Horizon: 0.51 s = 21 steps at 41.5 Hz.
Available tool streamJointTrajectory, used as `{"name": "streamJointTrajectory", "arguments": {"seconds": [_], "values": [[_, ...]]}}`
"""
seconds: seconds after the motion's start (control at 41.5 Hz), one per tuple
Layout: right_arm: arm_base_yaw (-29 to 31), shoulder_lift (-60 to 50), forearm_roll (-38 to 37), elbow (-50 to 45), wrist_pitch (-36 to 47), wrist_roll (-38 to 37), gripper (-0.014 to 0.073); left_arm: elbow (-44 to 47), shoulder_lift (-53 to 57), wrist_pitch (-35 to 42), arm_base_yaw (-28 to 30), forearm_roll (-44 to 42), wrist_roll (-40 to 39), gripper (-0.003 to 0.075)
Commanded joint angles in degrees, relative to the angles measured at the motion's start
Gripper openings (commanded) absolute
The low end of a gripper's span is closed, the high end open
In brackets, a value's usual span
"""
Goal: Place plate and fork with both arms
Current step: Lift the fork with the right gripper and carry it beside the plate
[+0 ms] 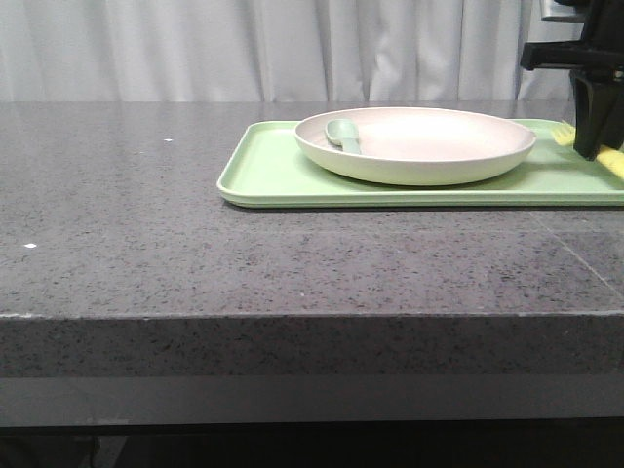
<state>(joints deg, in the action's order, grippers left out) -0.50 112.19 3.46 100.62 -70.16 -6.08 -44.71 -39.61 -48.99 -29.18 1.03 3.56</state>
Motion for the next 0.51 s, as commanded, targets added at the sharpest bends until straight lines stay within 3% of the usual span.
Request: {"name": "streamJointTrajectory", "arguments": {"seconds": [0.0,0.217,0.313,0.481], "values": [[0.4,-3.0,0.1,1.4,1.4,0.6,0.0078,-1.5,-0.2,3.0,-0.1,0.1,-0.1,0.0388],[0.4,-2.6,0.1,1.4,1.5,0.6,0.009,-1.5,-0.2,3.0,-0.1,0.1,-0.1,0.0388],[0.4,-2.6,0.1,1.4,1.5,0.6,0.015,-1.5,-0.2,3.0,-0.1,0.1,-0.1,0.0388],[0.4,-2.6,0.1,1.4,1.5,0.6,0.0332,-1.5,-0.2,3.0,-0.1,0.1,-0.1,0.0388]]}}
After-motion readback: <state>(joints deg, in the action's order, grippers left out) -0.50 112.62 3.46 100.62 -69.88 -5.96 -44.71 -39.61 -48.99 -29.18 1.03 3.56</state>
